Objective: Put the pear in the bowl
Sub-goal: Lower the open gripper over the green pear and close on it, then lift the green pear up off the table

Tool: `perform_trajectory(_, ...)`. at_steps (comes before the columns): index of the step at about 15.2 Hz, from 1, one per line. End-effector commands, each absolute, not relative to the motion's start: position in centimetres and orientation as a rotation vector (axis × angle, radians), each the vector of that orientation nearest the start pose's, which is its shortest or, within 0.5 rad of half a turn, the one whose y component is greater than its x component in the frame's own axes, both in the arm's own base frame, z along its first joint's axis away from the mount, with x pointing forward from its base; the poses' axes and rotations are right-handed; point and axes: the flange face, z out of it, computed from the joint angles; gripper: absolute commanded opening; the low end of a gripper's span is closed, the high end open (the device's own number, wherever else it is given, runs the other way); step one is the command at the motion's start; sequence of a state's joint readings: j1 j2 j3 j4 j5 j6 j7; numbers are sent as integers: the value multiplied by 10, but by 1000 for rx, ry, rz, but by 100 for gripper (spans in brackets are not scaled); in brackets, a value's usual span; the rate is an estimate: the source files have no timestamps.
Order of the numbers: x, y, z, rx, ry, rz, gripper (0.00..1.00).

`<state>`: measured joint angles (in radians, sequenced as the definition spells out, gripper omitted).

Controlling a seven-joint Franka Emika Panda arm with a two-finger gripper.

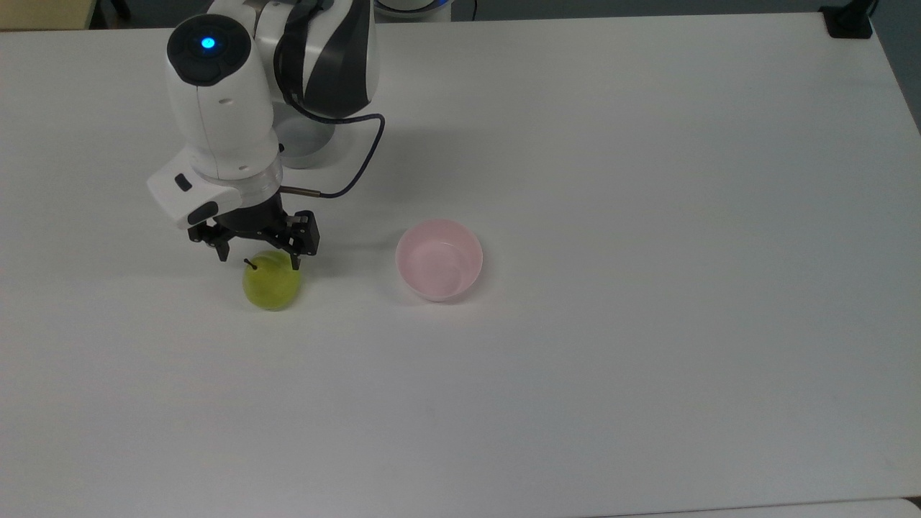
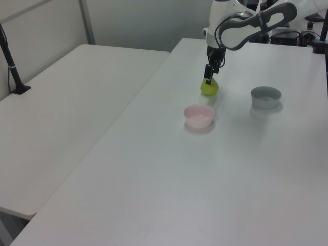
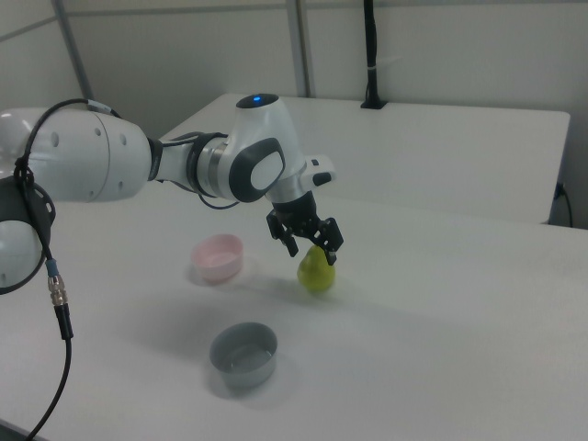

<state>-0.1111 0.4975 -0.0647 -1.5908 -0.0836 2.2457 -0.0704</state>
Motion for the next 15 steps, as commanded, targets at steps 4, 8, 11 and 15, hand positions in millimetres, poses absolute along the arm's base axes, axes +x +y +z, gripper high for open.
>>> perform_trajectory(4,697,-114,336,-3252,40,-246,98)
perform_trajectory(8,700,-114,333,-3250,37,-306,85)
perform_trajectory(11,700,-114,331,-3250,34,-298,61)
perform_trajectory(15,699,-114,338,-3250,34,-303,52)
